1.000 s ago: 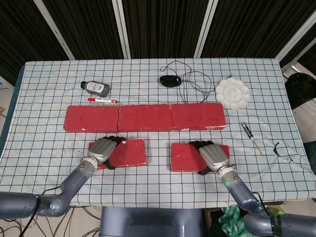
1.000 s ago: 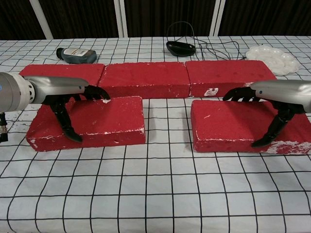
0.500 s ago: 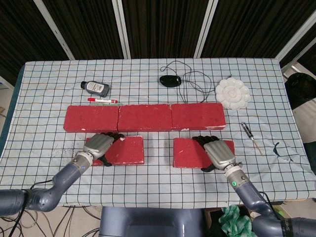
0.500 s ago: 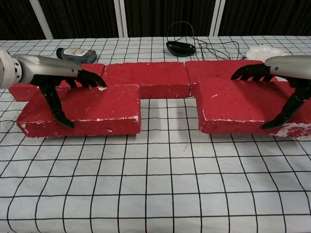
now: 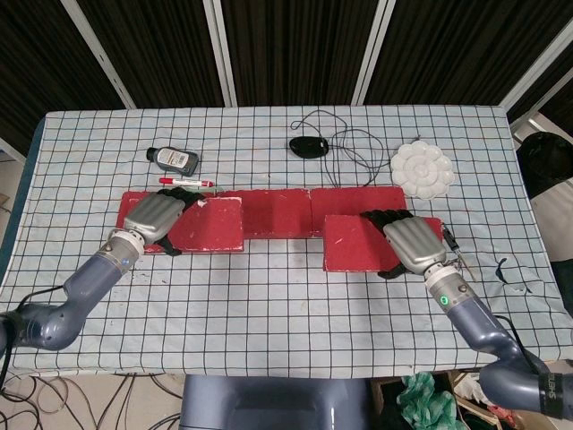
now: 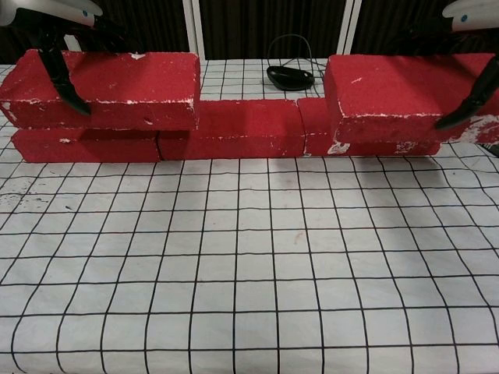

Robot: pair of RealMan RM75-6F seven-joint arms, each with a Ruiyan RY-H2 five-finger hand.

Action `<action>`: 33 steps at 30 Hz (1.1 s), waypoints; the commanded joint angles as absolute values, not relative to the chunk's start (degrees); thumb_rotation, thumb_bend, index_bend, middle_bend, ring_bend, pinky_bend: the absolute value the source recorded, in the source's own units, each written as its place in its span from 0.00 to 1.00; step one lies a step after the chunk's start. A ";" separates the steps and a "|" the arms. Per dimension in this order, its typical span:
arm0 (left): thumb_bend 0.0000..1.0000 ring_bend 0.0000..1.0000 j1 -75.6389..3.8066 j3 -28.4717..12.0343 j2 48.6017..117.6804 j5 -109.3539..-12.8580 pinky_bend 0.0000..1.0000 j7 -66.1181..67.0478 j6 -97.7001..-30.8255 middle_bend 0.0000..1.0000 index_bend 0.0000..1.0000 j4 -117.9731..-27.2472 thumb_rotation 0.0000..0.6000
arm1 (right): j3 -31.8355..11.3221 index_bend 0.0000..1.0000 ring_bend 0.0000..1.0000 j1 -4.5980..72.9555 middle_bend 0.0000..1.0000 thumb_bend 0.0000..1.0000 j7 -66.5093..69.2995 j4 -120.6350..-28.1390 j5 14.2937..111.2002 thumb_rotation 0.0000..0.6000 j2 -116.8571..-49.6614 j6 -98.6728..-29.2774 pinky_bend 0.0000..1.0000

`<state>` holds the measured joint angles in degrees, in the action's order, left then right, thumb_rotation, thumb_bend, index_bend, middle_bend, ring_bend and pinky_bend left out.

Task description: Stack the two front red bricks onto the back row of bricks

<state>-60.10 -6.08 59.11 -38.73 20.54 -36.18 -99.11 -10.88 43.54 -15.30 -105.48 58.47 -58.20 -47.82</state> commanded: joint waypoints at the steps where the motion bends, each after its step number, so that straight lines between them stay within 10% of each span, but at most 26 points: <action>1: 0.27 0.05 -62.62 -7.19 59.50 -37.08 0.14 17.88 -30.41 0.21 0.22 -92.70 1.00 | -12.89 0.13 0.21 48.26 0.21 0.17 -13.85 -99.78 55.97 1.00 -59.48 -41.69 0.21; 14: 0.27 0.05 -64.86 -9.93 69.77 -42.37 0.13 10.03 -21.08 0.21 0.22 -73.88 1.00 | -13.40 0.13 0.21 63.53 0.21 0.17 -14.01 -78.90 45.12 1.00 -70.21 -25.48 0.21; 33: 0.20 0.03 -65.46 -11.25 75.63 -50.81 0.12 3.06 -17.03 0.20 0.22 -66.85 1.00 | -7.56 0.13 0.21 72.85 0.21 0.17 -13.58 -68.56 34.69 1.00 -78.75 -24.28 0.21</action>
<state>-65.45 -11.30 75.60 -50.69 3.22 -17.08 -66.75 -7.90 72.47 -13.36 -68.87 35.12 -78.32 -23.94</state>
